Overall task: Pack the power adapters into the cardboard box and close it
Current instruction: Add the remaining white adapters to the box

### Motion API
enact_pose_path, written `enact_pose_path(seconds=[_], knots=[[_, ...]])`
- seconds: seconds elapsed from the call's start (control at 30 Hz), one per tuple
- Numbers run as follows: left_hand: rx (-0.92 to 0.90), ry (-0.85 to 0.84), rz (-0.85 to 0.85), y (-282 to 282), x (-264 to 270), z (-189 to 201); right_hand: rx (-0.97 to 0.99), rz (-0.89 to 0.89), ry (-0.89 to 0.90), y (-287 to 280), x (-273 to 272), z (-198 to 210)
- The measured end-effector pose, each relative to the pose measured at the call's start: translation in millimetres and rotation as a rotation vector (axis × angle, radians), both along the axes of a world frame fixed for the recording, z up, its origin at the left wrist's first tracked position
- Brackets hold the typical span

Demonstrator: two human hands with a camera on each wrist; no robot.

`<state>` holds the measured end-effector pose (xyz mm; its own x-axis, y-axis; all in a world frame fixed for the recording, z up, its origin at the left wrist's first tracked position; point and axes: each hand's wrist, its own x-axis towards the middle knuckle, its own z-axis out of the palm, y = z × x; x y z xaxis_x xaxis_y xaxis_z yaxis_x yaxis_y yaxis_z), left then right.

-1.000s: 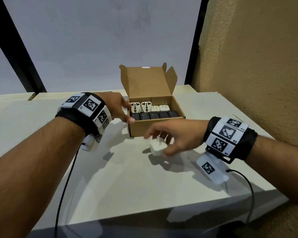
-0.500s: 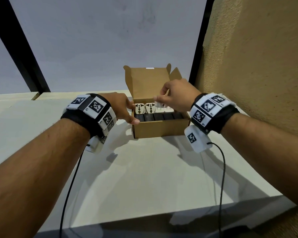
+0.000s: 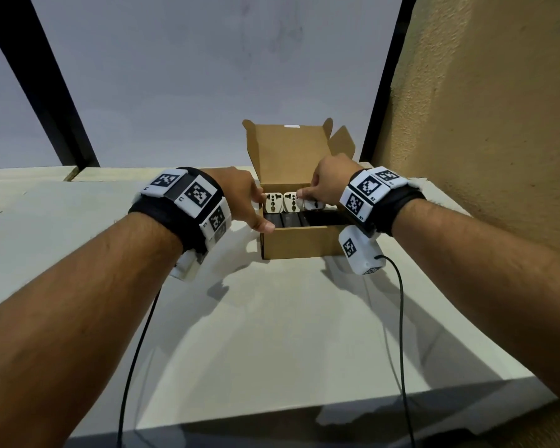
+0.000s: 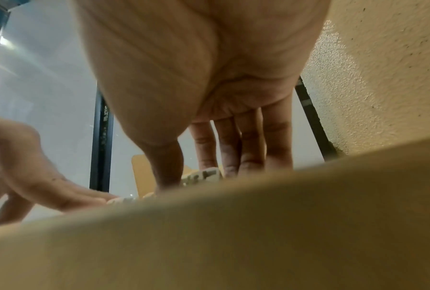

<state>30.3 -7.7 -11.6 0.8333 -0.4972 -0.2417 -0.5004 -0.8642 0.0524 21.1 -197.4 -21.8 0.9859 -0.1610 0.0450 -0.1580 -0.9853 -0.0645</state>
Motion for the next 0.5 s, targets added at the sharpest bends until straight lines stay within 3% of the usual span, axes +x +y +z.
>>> enact_pose_path(seconds=[0.27, 0.5], knots=[[0.129, -0.096, -0.046, -5.2, -5.1, 4.9, 0.071, -0.019, 0.068, -2.6, -2.5, -0.7], [0.131, -0.039, -0.043, -4.7, -5.9, 6.4, 0.146, 0.031, 0.008, -8.4, -9.9, 1.0]])
